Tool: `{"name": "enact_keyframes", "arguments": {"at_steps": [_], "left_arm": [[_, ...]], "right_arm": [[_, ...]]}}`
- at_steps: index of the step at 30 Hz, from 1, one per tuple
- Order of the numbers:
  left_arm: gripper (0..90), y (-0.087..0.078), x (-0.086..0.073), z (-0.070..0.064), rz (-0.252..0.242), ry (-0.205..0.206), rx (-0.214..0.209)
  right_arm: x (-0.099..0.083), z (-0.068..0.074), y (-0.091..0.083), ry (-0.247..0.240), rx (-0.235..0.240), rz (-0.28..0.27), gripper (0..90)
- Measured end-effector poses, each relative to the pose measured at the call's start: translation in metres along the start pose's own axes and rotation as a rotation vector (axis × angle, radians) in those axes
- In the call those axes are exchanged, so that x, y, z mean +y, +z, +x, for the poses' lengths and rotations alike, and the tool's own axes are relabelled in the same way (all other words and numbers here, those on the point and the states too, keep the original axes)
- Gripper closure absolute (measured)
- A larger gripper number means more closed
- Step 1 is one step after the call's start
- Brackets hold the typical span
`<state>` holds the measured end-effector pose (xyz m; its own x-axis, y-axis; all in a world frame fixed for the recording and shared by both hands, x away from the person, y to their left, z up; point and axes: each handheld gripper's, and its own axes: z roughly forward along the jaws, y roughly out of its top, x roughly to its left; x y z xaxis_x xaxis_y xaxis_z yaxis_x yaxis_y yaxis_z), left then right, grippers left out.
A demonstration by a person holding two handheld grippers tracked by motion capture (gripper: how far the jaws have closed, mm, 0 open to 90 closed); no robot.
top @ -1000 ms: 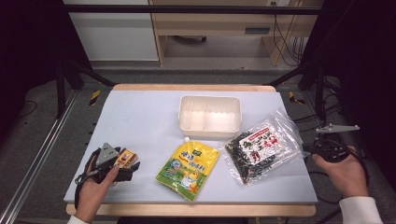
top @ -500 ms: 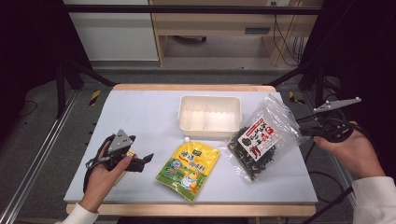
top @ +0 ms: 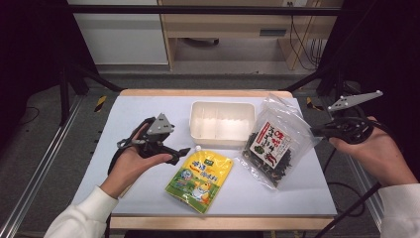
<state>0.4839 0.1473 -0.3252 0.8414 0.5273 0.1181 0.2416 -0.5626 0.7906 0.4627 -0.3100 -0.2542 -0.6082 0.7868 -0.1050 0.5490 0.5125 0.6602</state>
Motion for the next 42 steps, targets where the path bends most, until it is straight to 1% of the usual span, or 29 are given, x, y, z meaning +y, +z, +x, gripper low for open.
{"name": "enact_keyframes", "arguments": {"at_steps": [1, 2, 3, 4, 5, 8, 11, 16, 22, 27, 30, 34, 37, 42], "left_arm": [[10.9, 0.002, 0.004, -0.002, 0.013, 0.019, -0.002], [11.0, 0.005, 0.008, -0.005, 0.018, 0.025, -0.004], [11.1, 0.007, 0.012, -0.007, 0.024, 0.028, -0.013], [11.4, 0.010, 0.015, -0.008, 0.020, 0.017, -0.028], [11.7, 0.011, 0.017, -0.009, 0.021, 0.017, -0.033], [12.1, 0.015, 0.023, -0.010, 0.037, 0.032, -0.030], [12.4, 0.015, 0.025, -0.009, 0.034, 0.031, -0.033], [12.6, 0.011, 0.023, -0.006, 0.040, 0.025, -0.024], [12.9, 0.004, 0.021, -0.001, 0.039, 0.022, -0.021], [13.4, 0.000, 0.025, 0.002, 0.048, 0.040, -0.014], [13.6, -0.002, 0.030, 0.002, 0.043, 0.046, -0.017], [14.6, -0.001, 0.036, 0.003, 0.043, 0.064, -0.018], [14.7, -0.001, 0.038, 0.002, 0.040, 0.063, -0.022], [15.3, 0.001, 0.041, -0.001, 0.041, 0.077, -0.030]], "right_arm": [[0.002, 0.001, 0.000, -0.008, 0.002, 0.002, 89.7], [0.003, 0.002, 0.000, -0.013, 0.003, 0.001, 89.7], [0.005, 0.002, -0.001, -0.018, 0.006, -0.002, 89.7], [0.006, 0.003, -0.002, -0.022, 0.009, -0.003, 89.7], [0.007, 0.004, -0.003, -0.028, 0.012, -0.008, 89.7], [0.011, 0.011, -0.006, -0.055, 0.023, -0.014, 89.7], [0.016, 0.020, -0.009, -0.084, 0.031, -0.025, 89.7], [0.026, 0.034, -0.013, -0.138, 0.047, -0.032, 89.8], [0.039, 0.048, -0.014, -0.184, 0.070, -0.037, 89.7], [0.050, 0.053, -0.011, -0.211, 0.079, -0.032, 89.7], [0.056, 0.056, -0.008, -0.222, 0.085, -0.031, 89.7], [0.062, 0.058, -0.004, -0.231, 0.085, -0.029, 89.7], [0.065, 0.059, -0.003, -0.242, 0.090, -0.033, 89.8], [0.067, 0.063, -0.005, -0.255, 0.095, -0.043, 89.8]]}}
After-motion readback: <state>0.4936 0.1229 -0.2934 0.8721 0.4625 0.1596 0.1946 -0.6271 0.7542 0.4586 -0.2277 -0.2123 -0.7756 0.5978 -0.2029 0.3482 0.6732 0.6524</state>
